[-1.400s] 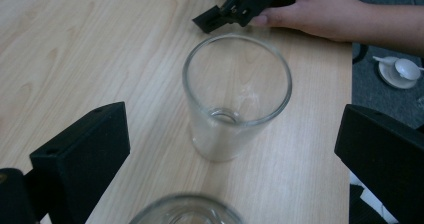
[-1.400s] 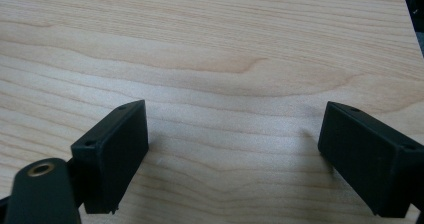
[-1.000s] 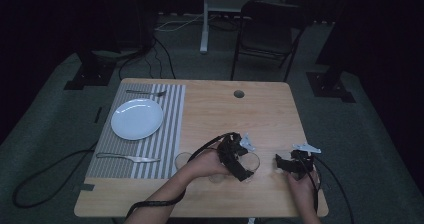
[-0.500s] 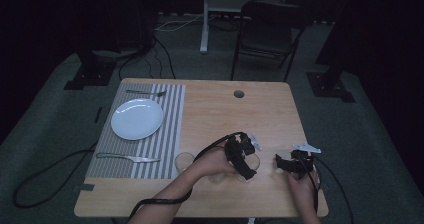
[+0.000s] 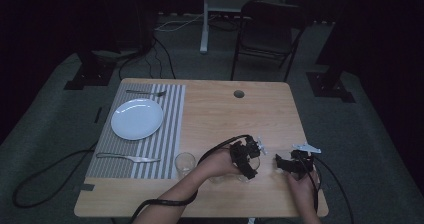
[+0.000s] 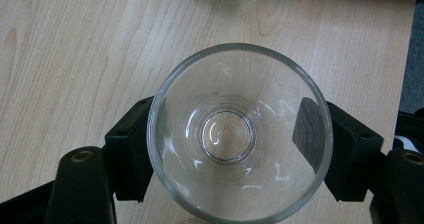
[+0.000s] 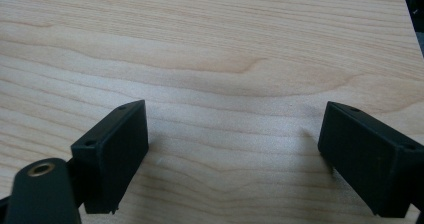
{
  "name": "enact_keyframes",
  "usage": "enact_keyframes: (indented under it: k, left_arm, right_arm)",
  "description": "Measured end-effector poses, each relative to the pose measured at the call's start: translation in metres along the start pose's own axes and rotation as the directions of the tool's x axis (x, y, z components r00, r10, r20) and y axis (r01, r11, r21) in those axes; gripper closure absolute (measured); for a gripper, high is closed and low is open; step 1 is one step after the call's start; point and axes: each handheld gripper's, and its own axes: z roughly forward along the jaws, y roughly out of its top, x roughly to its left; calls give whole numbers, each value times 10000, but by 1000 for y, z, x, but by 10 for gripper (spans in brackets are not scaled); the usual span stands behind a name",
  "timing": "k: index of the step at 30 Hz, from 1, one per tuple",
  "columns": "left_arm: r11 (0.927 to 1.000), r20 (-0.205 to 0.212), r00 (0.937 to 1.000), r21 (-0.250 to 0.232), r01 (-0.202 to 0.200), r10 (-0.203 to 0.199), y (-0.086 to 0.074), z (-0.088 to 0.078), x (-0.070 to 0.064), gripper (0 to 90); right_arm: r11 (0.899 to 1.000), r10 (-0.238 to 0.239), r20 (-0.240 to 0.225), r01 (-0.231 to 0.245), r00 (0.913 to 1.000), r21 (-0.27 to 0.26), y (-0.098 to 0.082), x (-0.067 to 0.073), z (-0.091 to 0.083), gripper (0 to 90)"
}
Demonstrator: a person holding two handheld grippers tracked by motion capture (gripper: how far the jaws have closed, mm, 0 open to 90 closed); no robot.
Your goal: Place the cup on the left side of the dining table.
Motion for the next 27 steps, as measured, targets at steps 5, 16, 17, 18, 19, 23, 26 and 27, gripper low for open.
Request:
enact_keyframes:
  k: [5,16,17,18,19,23,26,27]
  left_arm:
    - [9998,22,9999,79,-158,158,1,-1,1,286]
    - [9997,-217,9997,-240,86,-92,5,-9,8,288]
    - [9994,-189,9998,-331,86,-92,6,-11,9,287]
    - [9992,-183,9997,-359,151,-158,6,-13,10,288]
    - [9991,-195,9997,-385,151,-159,7,-14,12,287]
    - [9986,-360,9989,-442,292,-308,8,-19,19,287]
    - [9985,-497,9980,-414,364,-384,8,-22,24,287]
    - [9987,-533,9978,-364,366,-385,8,-23,26,287]
  right_arm:
    - [10000,2,-3,-2,10000,2,0,0,0,122]
    - [10000,-6,-3,6,10000,19,0,0,0,123]
    - [10000,0,-1,0,10000,10,0,0,0,123]
    - [10000,-8,1,8,10000,7,0,0,0,122]
    - [10000,-10,3,10,10000,5,0,0,0,123]
    - [10000,6,0,-6,10000,2,0,0,0,122]
    - [10000,-2,-2,2,10000,6,0,0,0,123]
    - [10000,-4,-3,4,10000,6,0,0,0,123]
